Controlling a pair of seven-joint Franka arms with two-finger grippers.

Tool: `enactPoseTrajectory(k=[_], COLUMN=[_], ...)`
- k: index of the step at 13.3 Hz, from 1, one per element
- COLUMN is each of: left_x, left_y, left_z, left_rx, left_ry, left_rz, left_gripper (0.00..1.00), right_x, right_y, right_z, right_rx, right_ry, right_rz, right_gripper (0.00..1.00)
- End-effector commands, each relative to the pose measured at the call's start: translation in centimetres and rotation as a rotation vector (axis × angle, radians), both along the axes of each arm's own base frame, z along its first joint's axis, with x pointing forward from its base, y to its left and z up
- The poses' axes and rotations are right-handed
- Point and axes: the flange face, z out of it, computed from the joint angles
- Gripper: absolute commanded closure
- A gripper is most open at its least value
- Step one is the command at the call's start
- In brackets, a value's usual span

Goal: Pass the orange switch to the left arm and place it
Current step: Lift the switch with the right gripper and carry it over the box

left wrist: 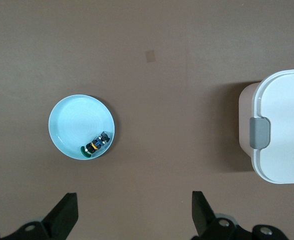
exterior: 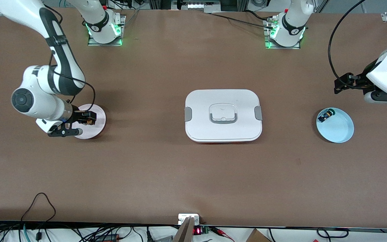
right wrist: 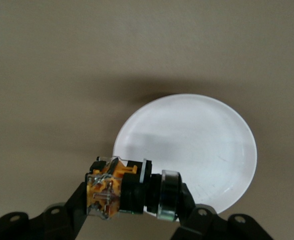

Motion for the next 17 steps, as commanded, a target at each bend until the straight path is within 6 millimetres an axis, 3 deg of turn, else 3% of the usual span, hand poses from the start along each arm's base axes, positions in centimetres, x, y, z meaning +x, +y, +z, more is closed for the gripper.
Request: enactPoseTrajectory(k=[1, 3, 6, 11, 13, 17], left_x=[-0.1, -0.1, 0.0, 0.1, -0.3, -0.5], left_y=[0.0, 0.0, 0.2, 0.5, 0.3, -1.6], left_z=[0.5, 0.5, 0.3, -0.3, -1.4, -2.2], left_rx=[0.019, 0.019, 0.020, 0.009, -0.001, -0.283], left_ry=[-0.003, -0.003, 0.000, 0.018, 0.092, 0.157], left_rz=[-0.020, -0.020, -0.015, 0.002, -0.005, 0.039], left_gripper=[0.00, 0.00, 0.00, 0.00, 0.00, 0.00], right_x=[1.1, 0.9, 1.9, 1.1, -0.4, -2.0], right_y=[1.4, 3.3, 7.5, 17.7, 21.9, 28.0], right_z=[4.3, 6.4, 12.2, 23.0, 24.3, 23.8], right_rx=[0.034, 0.104, 0.194, 0.356, 0.479, 0.829], right_ry=[-0.044, -0.083, -0.197, -0.378, -0.397, -0.457], right_rz=[0.121, 0.198, 0.344, 0.478, 0.524, 0.609], right_gripper=[0.80, 0.80, 0.81, 0.81, 0.83, 0.83])
